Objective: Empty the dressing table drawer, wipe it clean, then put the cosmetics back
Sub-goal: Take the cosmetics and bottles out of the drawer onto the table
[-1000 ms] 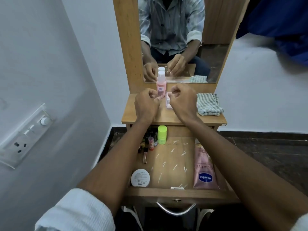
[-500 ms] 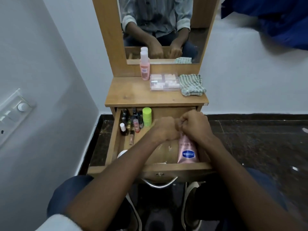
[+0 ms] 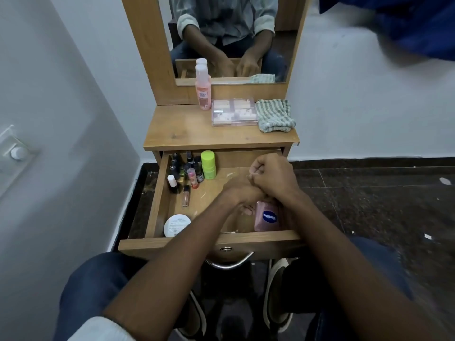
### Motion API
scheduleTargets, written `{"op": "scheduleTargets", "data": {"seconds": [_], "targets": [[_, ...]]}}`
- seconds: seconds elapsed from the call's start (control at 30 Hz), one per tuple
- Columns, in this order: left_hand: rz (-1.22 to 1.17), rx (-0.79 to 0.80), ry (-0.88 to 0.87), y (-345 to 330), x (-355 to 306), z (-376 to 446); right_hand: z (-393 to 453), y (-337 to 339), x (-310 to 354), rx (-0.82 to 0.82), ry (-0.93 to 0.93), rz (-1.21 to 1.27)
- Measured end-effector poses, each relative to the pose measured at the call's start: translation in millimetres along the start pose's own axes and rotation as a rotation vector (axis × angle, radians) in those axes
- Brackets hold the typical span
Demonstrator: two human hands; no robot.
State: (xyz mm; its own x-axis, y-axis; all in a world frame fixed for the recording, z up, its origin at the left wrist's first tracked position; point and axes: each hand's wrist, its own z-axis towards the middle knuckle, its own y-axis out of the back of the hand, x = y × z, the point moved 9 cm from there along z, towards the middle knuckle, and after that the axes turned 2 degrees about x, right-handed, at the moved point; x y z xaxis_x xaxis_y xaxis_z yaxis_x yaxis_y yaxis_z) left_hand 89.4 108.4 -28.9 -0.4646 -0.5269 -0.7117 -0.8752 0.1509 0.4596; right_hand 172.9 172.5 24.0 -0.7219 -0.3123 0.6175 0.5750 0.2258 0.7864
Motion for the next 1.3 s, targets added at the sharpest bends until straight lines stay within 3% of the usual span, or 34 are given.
{"op": "scheduleTargets", "data": {"seconds": [0.17,0.37,0.53,0.67,0.83,1.0,1.13,1.3], "targets": [[0.06,-0.109,-0.088,47,5,-20,1,-7,16,0.072,0.126,0.079],[0.124,-0.208,-0.1,113,10,-41,-6,-13,39,0.355,0.29,0.291],[0.07,-0.335,-0.229,159,-19,-56,-7,-10,48,0.521,0.312,0.353],[-0.065,-0.445,-0.375,185,-38,-62,12,4,59,0.311,0.329,0.284],[-0.483,-0.557,-0.534,197,-31,-55,33,41,79,0.002,0.43,0.197],[-0.602,-0.621,-0.458,194,-11,-24,55,50,87,-0.098,0.481,-0.049],[-0.765,-0.561,-0.366,190,3,-5,57,49,82,-0.14,0.502,-0.076],[-0.861,-0.596,-0.32,192,13,-3,63,53,71,-0.213,0.472,-0.091]]}}
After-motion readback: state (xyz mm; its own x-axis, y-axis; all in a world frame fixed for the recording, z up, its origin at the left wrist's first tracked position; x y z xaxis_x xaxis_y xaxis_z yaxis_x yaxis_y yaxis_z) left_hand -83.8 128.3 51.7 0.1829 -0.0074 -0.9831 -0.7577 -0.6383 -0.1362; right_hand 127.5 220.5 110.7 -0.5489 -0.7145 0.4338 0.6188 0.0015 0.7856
